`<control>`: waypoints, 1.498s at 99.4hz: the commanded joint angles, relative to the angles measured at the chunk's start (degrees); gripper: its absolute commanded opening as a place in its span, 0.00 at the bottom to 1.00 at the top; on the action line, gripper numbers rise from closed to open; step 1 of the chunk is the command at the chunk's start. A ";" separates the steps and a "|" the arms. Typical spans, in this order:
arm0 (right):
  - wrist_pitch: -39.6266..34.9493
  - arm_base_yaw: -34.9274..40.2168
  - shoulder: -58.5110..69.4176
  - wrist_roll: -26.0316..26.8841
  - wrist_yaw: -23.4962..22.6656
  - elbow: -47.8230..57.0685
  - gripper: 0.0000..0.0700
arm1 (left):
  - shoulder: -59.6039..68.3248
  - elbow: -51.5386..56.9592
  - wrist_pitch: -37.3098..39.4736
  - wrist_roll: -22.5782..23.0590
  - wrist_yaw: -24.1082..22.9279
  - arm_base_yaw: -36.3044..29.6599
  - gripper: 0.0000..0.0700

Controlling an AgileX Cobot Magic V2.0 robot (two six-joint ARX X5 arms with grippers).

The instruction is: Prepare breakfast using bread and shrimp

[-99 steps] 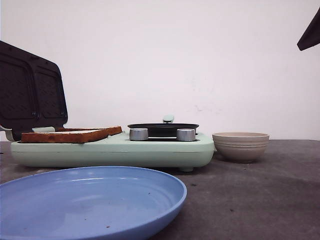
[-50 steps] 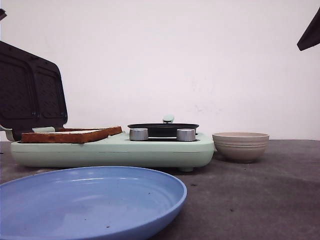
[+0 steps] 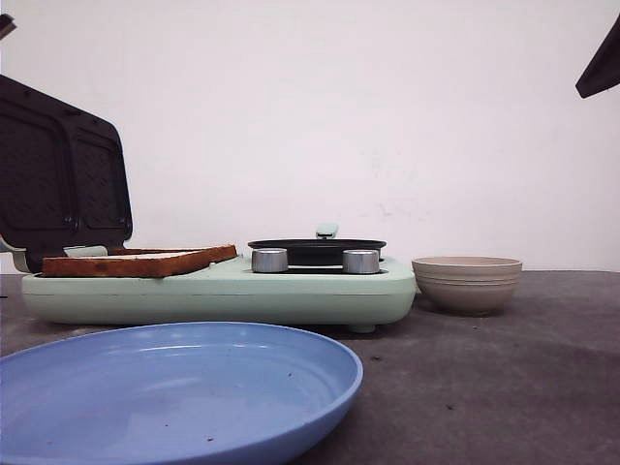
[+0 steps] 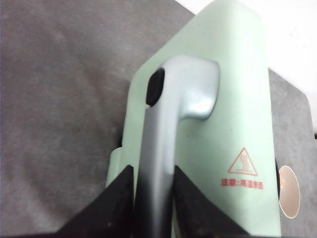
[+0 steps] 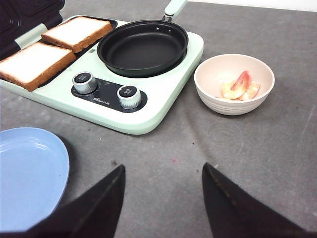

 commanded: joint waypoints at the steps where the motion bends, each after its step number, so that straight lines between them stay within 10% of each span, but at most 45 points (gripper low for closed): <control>1: 0.50 0.50 0.22 0.66 0.13 0.22 0.42 | 1.22 1.05 -0.35 -0.39 0.63 -2.25 0.01; 76: 0.48 0.50 0.22 0.68 0.13 0.22 0.42 | 1.22 1.05 -0.83 1.86 -11.67 -15.61 0.01; 149: 0.48 0.50 0.22 0.66 0.13 0.22 0.42 | 1.20 4.37 -2.21 0.52 -8.04 -9.68 0.01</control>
